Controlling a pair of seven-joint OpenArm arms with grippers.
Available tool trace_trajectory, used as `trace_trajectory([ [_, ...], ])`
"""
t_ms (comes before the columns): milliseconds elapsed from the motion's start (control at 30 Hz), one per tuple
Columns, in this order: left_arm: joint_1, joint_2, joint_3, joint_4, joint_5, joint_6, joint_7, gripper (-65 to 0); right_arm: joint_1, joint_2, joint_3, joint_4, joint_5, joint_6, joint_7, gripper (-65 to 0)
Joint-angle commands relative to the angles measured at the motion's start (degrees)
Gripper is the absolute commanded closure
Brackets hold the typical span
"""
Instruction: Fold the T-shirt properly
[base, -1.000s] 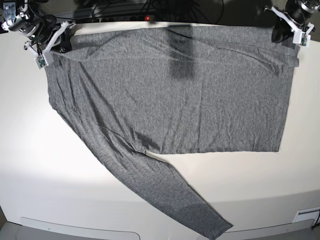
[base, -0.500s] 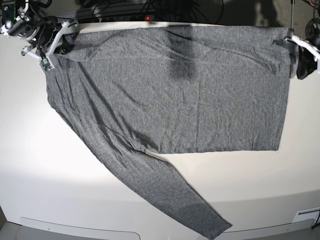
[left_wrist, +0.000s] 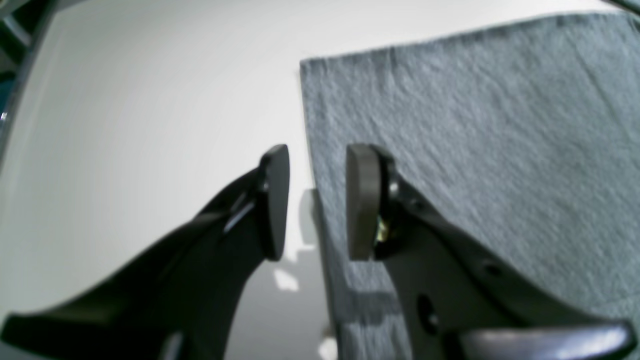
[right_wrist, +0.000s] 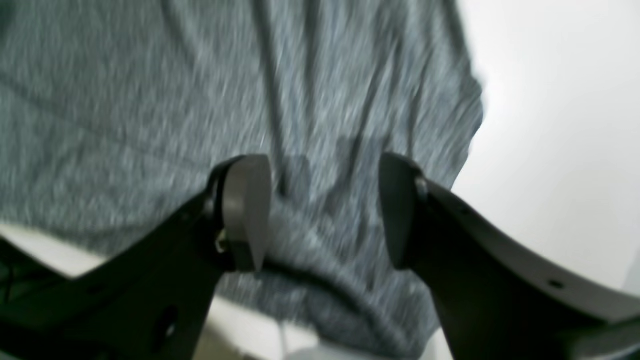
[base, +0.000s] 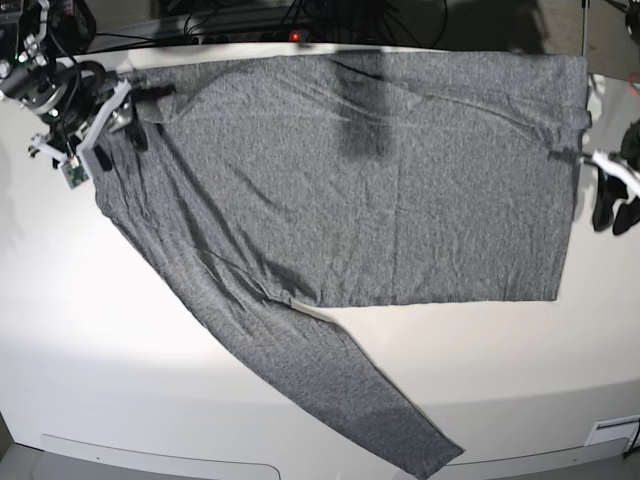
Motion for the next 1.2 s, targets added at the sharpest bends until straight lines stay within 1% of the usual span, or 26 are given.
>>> trace_trajectory([
  [0,-2.29,-1.38,-0.26,-1.03,-1.95,-1.07,-0.15,-19.0,1.6,0.94,0.59,0.94,1.75,-0.2,0.46,-34.7],
  [67,-6.51,-2.49,0.26,-6.16,-6.88,-2.1,1.44,-19.0,4.85,0.94,0.59,0.94,4.07,-0.17,-3.76,-34.7],
  [100,-8.83,-3.06,0.98,-9.22,-8.09,-2.25,1.55,-19.0,6.58,0.94,0.59,0.94,5.07,-0.17,-6.49,-34.7],
  [167,-13.77,-4.28,2.8,-15.93,-8.11,-2.34,2.1,-19.0,9.79,0.94,0.59,0.94,6.56,-0.15,-11.23,-34.7],
  [233,-18.86,-5.51,5.2,-23.19,-8.11,-2.34,2.89,-19.0,12.46,0.94,0.59,0.94,7.37,0.0,-13.6,-34.7],
  [267,-21.35,-6.01,6.62,-26.86,-8.11,-2.38,2.86,-19.0,13.57,0.94,0.59,0.94,7.56,0.42,-13.9,-34.7],
  [333,-26.27,-6.75,9.77,-34.03,-8.07,-3.85,2.82,-19.0,15.15,0.94,0.57,0.94,7.93,0.63,-13.92,-34.7],
  [400,-31.1,-6.82,12.66,-40.7,-6.95,-3.88,2.71,-19.0,15.8,0.94,0.55,0.94,9.38,0.63,-14.19,-34.7],
  [433,-33.4,-6.8,14.08,-43.85,-5.44,-3.88,1.95,-19.1,15.91,0.94,0.44,0.92,9.9,0.63,-14.47,-34.7],
  [533,-39.65,-6.82,17.79,-53.29,0.17,-3.88,-2.56,-19.2,15.91,0.94,0.33,0.9,10.08,0.63,-15.61,-34.7],
  [600,-43.1,-6.8,19.58,-59.34,2.62,-3.88,-5.51,-19.2,15.89,0.94,0.33,0.9,10.08,0.61,-15.67,-34.7],
  [700,-46.95,-6.47,21.31,-67.36,6.47,-3.88,-10.84,-19.2,15.91,0.94,0.33,0.9,10.1,0.61,-15.63,-34.7],
  [767,-48.76,-5.84,21.44,-71.47,10.1,-3.88,-13.86,-19.2,15.91,0.94,0.33,0.9,10.08,0.63,-15.65,-34.7],
  [867,-50.47,-4.74,21.44,-75.54,14.75,-3.88,-16.68,-19.2,15.91,0.94,0.33,0.9,10.08,0.61,-15.65,-34.7],
  [933,-50.71,-4.11,21.44,-76.41,15.52,-3.88,-17.4,-19.2,15.91,0.94,0.33,0.9,10.08,0.63,-15.65,-34.7],
  [1033,-50.71,-3.45,21.44,-76.39,15.47,-3.88,-16.92,-19.2,15.91,0.94,0.33,0.9,10.05,0.61,-15.65,-34.7],
  [1167,-50.53,-2.32,21.44,-76.39,15.39,-3.88,-14.08,-19.2,16.22,0.94,0.33,0.9,10.05,0.61,-15.63,-34.7],
])
